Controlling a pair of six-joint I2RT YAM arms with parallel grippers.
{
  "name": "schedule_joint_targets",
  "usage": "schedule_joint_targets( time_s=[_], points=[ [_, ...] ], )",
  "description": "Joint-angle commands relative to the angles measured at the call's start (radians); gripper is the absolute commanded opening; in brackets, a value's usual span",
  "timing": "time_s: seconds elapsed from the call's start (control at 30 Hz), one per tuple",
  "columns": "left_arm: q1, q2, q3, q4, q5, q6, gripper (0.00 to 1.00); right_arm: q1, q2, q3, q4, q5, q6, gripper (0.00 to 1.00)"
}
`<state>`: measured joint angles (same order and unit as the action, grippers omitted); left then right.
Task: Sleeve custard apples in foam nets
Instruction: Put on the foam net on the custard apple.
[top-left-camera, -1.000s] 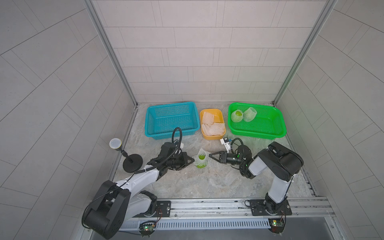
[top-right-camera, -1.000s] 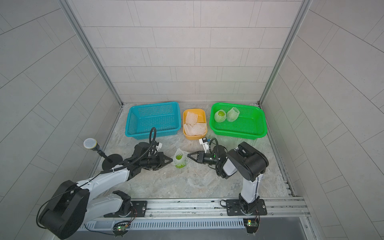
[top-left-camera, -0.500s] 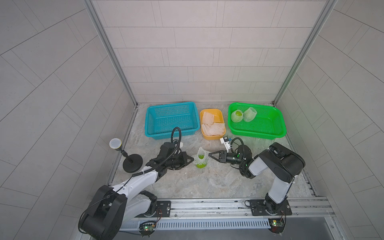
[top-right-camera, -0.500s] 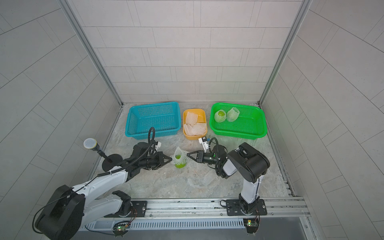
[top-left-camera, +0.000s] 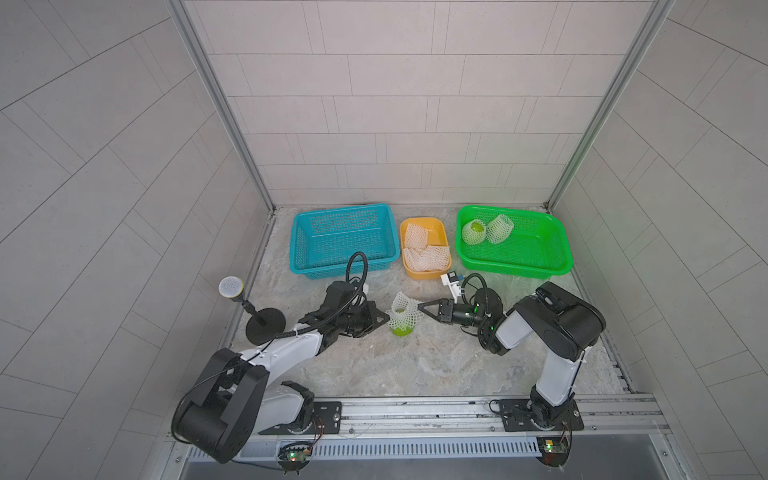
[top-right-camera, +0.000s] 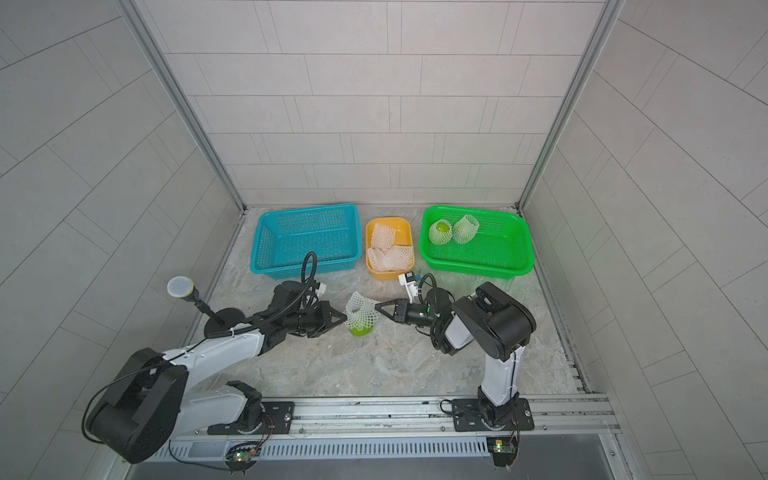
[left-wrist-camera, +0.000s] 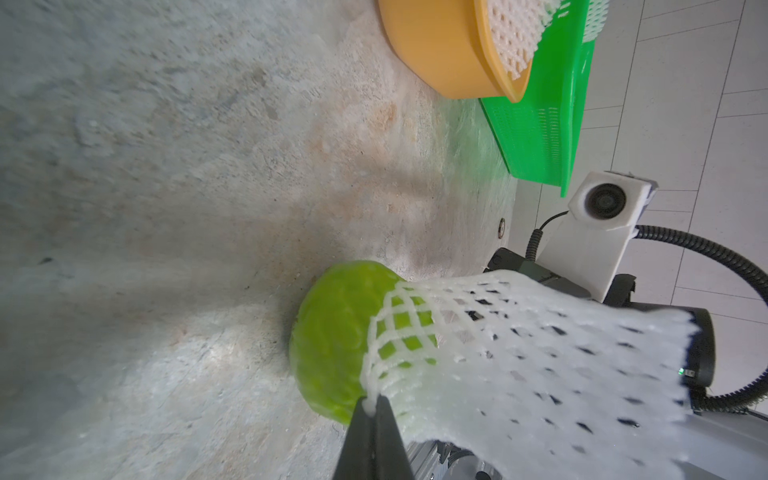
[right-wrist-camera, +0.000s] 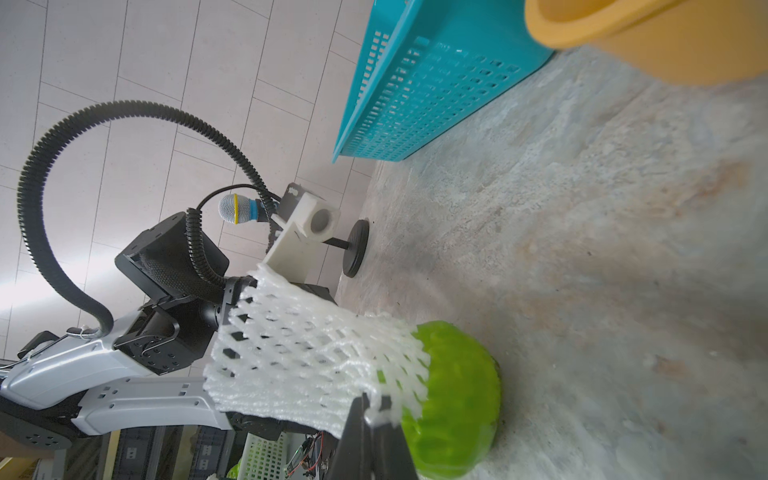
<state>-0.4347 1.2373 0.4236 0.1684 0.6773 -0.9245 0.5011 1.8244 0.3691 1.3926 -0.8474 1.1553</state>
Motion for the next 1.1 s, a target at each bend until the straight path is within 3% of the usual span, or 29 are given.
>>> schedule_joint_targets(
  time_s=[0.0,0.23,0.7,1.07],
  points=[
    [-0.002,-0.022,-0.017,0.017,0.022,-0.002,0.03,-0.002,0.007,-0.023,0.034,-0.009,-0.015,0.02],
    [-0.002,-0.072,-0.055,-0.019,0.018,0.003,0.03,0.011,0.019,-0.043,0.034,-0.018,-0.026,0.02],
    [-0.003,-0.006,-0.05,-0.032,0.034,0.014,0.03,0.02,0.067,-0.059,0.033,-0.026,-0.04,0.03],
    [-0.002,0.007,-0.026,-0.037,-0.023,0.019,0.06,0.013,0.084,0.002,0.032,-0.002,0.003,0.03]
  ],
)
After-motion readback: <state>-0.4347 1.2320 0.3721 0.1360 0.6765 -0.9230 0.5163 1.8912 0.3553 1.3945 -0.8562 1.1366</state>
